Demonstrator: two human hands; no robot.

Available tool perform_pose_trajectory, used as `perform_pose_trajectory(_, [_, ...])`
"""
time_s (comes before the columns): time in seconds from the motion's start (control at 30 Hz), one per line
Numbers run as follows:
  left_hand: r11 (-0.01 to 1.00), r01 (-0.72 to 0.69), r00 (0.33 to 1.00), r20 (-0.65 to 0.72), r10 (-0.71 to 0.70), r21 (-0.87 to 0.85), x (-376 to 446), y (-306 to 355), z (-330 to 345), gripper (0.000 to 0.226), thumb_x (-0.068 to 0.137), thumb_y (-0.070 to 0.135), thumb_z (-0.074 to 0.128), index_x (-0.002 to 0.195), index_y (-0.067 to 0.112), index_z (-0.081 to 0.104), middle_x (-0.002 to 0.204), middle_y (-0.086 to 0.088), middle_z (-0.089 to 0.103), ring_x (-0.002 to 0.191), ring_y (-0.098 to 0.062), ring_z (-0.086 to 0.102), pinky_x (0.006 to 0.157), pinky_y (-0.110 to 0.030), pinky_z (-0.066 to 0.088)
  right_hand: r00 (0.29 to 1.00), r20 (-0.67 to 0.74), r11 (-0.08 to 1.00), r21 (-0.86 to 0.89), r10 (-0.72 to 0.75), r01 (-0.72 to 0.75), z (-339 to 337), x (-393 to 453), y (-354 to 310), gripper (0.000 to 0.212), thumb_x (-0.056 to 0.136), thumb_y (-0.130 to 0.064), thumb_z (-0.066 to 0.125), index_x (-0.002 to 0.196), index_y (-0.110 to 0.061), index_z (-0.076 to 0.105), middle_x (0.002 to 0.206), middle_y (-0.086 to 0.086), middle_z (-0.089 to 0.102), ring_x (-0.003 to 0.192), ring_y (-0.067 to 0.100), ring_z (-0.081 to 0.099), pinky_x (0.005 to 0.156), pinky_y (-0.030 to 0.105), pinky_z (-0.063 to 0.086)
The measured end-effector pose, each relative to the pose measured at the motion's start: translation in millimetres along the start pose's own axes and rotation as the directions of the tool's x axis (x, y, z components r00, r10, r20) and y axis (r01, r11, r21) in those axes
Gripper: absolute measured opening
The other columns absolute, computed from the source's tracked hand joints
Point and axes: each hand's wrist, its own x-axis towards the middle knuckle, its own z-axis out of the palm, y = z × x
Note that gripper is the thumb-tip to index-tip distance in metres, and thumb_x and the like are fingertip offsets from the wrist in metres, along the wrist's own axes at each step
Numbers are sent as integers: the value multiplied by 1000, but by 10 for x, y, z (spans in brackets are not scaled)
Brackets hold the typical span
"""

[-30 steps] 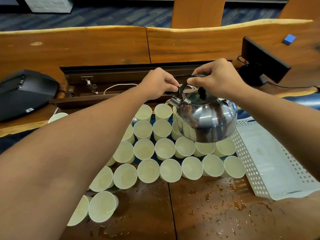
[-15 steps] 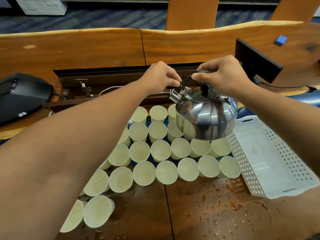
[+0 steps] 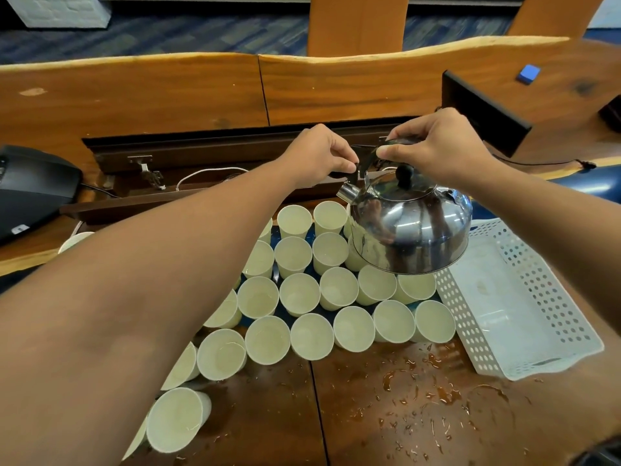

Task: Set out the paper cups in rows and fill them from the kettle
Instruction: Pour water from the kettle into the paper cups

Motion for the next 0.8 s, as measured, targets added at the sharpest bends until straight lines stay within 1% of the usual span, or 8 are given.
perform_pose_trajectory(0.1, [1000, -1, 1000, 0, 1, 4, 6, -6, 33, 17, 90, 21, 71, 106, 20, 77, 96, 9, 68, 94, -6, 60, 88, -27, 48, 1000, -4, 999, -37, -10, 10, 4, 26, 37, 26, 81, -43, 77, 90, -19, 77, 79, 1, 71, 71, 7, 62, 65, 25, 51])
perform_pose_trajectory(0.2, [1000, 8, 1000, 3, -8, 13, 17, -29, 63, 16, 90, 22, 72, 105, 21, 77, 95, 9, 68, 96, -7, 61, 91, -30, 49, 999, 24, 998, -53, -27, 29, 9, 46, 60, 25, 82, -43, 76, 89, -19, 77, 74, -1, 69, 63, 4, 58, 59, 20, 47])
perform_pose_trajectory(0.3, [1000, 19, 1000, 8, -19, 7, 22, -50, 79, 17, 90, 22, 72, 106, 21, 77, 95, 9, 69, 96, -9, 62, 92, -34, 52, 999, 35, 997, -66, -41, 43, 23, 57, 65, 24, 83, -41, 76, 89, -18, 77, 73, -2, 69, 61, 1, 57, 56, 15, 44])
perform_pose_trajectory(0.4, [1000, 29, 1000, 4, -29, 2, 22, -63, 91, 18, 90, 22, 72, 107, 21, 77, 102, 4, 72, 100, -11, 63, 95, -38, 52, 998, 48, 995, -89, -45, 49, 42, 71, 64, 22, 83, -41, 76, 89, -19, 77, 72, -6, 68, 61, -2, 58, 52, 7, 41])
perform_pose_trajectory(0.47, [999, 33, 999, 0, -33, -1, 22, -68, 98, 18, 90, 22, 71, 107, 21, 77, 106, 3, 72, 101, -12, 62, 96, -39, 52, 998, 50, 994, -94, -44, 49, 47, 71, 66, 22, 83, -41, 76, 89, -19, 77, 73, -6, 68, 61, -2, 58, 52, 6, 40])
perform_pose_trajectory(0.53, [999, 35, 999, -3, -35, -4, 26, -69, 102, 18, 89, 22, 72, 106, 21, 77, 105, 3, 72, 100, -11, 62, 95, -38, 52, 998, 49, 995, -88, -47, 51, 51, 63, 71, 22, 84, -40, 76, 88, -19, 77, 72, -5, 67, 60, -4, 58, 51, 6, 40])
perform_pose_trajectory(0.67, [1000, 29, 1000, -5, -29, 1, 31, -56, 111, 18, 90, 22, 71, 106, 21, 77, 97, 7, 69, 98, -11, 63, 92, -35, 53, 999, 39, 997, -72, -37, 40, 48, 39, 74, 23, 84, -40, 76, 90, -18, 77, 76, -4, 69, 67, 3, 60, 56, 12, 44])
perform_pose_trajectory(0.8, [1000, 18, 1000, -2, -18, 4, 46, -51, 104, 17, 90, 21, 71, 106, 21, 77, 97, 8, 68, 97, -9, 62, 89, -32, 53, 1000, 22, 999, -37, -14, 15, 41, 26, 94, 24, 83, -41, 76, 90, -18, 77, 76, -5, 68, 68, 2, 59, 60, 16, 44])
